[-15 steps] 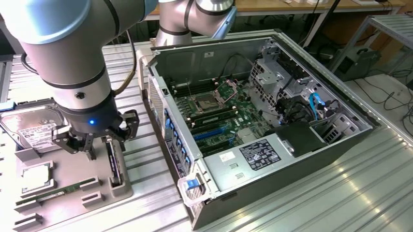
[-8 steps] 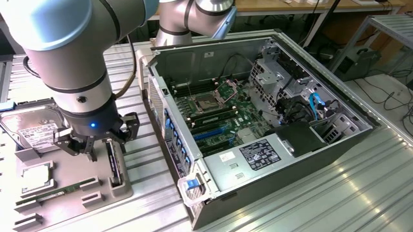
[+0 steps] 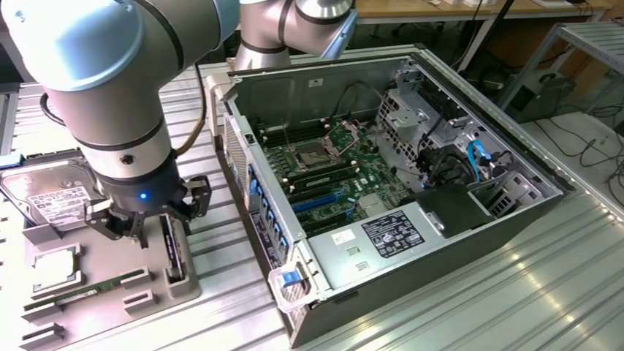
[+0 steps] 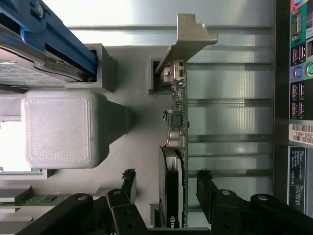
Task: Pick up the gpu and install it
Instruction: 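Pick up the gpu and move the gpu toward the slot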
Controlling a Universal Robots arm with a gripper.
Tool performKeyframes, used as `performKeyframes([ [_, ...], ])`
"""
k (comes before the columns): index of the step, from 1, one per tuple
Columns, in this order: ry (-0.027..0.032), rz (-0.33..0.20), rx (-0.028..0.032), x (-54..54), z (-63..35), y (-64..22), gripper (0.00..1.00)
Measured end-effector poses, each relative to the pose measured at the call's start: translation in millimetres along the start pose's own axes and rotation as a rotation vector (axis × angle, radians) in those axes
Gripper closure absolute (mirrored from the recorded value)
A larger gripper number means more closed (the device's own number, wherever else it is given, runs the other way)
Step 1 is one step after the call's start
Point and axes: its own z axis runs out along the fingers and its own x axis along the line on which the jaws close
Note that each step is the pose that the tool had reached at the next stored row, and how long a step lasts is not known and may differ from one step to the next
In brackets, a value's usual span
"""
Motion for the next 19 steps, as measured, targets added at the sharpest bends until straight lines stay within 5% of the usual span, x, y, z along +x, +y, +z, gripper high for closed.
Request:
performKeyframes([
  [11, 0.0041, 0.000, 0.0001, -0.1, 10.5, 1.0, 0.38],
  [16, 0.0040, 0.001, 0.0003, -2.0, 10.8, 1.0, 0.53],
  [19, 0.0040, 0.002, 0.0004, -2.6, 10.9, 1.0, 0.53],
])
